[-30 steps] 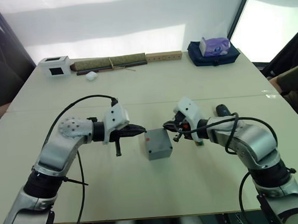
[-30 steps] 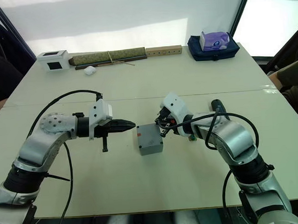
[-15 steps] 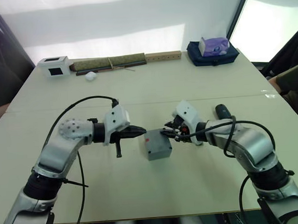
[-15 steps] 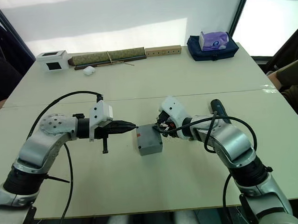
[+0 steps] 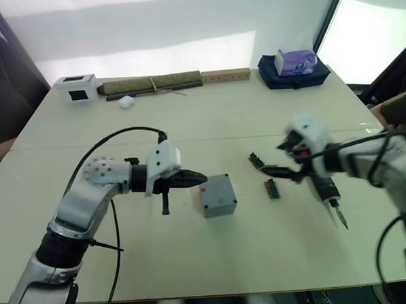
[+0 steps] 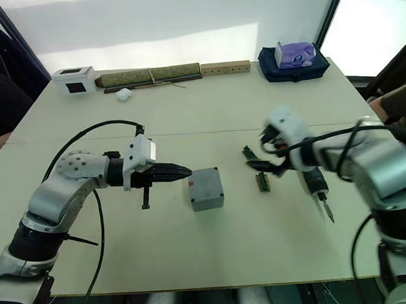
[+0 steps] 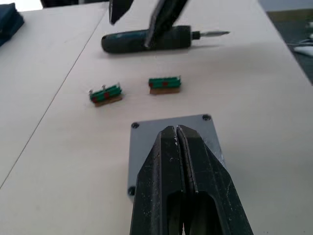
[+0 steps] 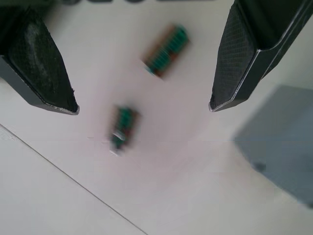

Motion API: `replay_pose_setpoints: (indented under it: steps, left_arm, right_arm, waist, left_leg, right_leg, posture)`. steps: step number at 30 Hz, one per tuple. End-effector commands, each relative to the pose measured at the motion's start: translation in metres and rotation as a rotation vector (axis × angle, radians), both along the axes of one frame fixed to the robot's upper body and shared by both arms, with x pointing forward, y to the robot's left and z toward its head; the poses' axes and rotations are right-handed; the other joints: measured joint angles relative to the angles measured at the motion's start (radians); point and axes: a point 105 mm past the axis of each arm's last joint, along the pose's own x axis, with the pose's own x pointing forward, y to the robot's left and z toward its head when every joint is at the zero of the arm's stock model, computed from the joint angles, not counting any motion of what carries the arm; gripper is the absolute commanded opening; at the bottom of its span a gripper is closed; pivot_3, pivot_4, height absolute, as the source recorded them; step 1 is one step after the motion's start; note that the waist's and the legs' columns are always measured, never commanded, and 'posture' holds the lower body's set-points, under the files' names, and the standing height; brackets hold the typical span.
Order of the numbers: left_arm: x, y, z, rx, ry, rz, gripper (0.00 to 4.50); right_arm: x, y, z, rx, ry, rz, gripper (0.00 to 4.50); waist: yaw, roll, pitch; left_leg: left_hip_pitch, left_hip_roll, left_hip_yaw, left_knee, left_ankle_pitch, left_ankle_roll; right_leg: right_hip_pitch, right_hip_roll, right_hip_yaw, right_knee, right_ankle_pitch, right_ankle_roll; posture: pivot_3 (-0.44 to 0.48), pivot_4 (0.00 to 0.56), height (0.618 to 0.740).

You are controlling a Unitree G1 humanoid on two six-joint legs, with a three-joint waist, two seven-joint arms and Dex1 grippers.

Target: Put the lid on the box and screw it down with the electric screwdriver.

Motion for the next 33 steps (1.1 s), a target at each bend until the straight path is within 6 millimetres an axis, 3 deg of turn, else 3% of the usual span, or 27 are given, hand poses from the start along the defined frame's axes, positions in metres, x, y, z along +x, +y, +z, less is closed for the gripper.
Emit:
replay_pose_setpoints:
  steps: [1, 4, 9, 15, 24, 27, 33]
  left_arm:
    - [0.000, -0.007, 0.014, -0.030, -0.072, -0.041, 0.00]
    - [0.001, -0.011, 0.013, -0.037, -0.079, -0.046, 0.00]
    - [0.000, -0.019, 0.012, -0.056, -0.101, -0.069, 0.00]
    - [-0.005, -0.021, 0.013, -0.076, -0.104, -0.082, 0.00]
    - [-0.006, -0.020, 0.013, -0.081, -0.108, -0.053, 0.00]
    - [-0.009, -0.020, 0.015, -0.087, -0.109, -0.056, 0.00]
    - [-0.008, -0.018, 0.016, -0.093, -0.103, -0.039, 0.00]
  right_arm:
    - [-0.005, -0.023, -0.011, -0.057, 0.141, -0.128, 4.45]
    - [-0.004, -0.034, -0.012, -0.046, 0.193, -0.198, 4.45]
    - [-0.003, -0.066, -0.033, -0.172, 0.312, -0.335, 4.45]
    - [0.002, -0.070, -0.051, -0.177, 0.398, -0.357, 4.45]
    - [0.014, -0.056, -0.068, -0.143, 0.472, -0.347, 4.45]
    - [0.015, -0.051, -0.072, -0.141, 0.483, -0.341, 3.75]
    - [0.019, -0.044, -0.067, -0.103, 0.478, -0.340, 1.81]
  waist:
    - [-0.007, 0.000, 0.000]
    - [-0.006, 0.000, 0.000]
    - [0.001, 0.001, 0.000]
    - [0.000, 0.001, 0.000]
    - [-0.002, 0.000, 0.000]
    - [-0.001, 0.000, 0.000]
    - [-0.004, 0.000, 0.000]
  left_leg:
    - [0.000, 0.000, 0.000, -0.003, 0.000, 0.000]
    - [0.000, 0.000, 0.002, -0.007, 0.000, 0.000]
    - [-0.004, 0.000, 0.002, -0.009, 0.000, 0.000]
    - [-0.005, -0.001, 0.003, -0.006, 0.000, 0.000]
    - [-0.004, 0.000, 0.003, -0.005, 0.000, 0.000]
    - [-0.004, -0.001, 0.003, -0.005, 0.000, 0.000]
    - [-0.003, 0.000, 0.003, -0.005, 0.000, 0.000]
  right_leg:
    - [-0.001, 0.000, 0.000, -0.002, 0.000, 0.000]
    - [-0.004, 0.000, 0.001, -0.003, 0.002, 0.003]
    - [-0.007, 0.002, 0.001, -0.003, 0.002, 0.003]
    - [-0.007, 0.001, 0.001, -0.003, 0.002, 0.004]
    - [-0.007, 0.002, 0.001, -0.001, 0.003, 0.005]
    - [-0.006, 0.002, 0.001, -0.001, 0.003, 0.005]
    - [-0.006, 0.003, 0.001, -0.001, 0.003, 0.005]
  posture:
    - [0.000, 0.150, 0.740]
    - [0.000, 0.150, 0.740]
    - [0.000, 0.150, 0.740]
    - [0.000, 0.150, 0.740]
    - [0.000, 0.150, 0.740]
    - [0.000, 0.150, 0.740]
    - [0.000, 0.150, 0.740]
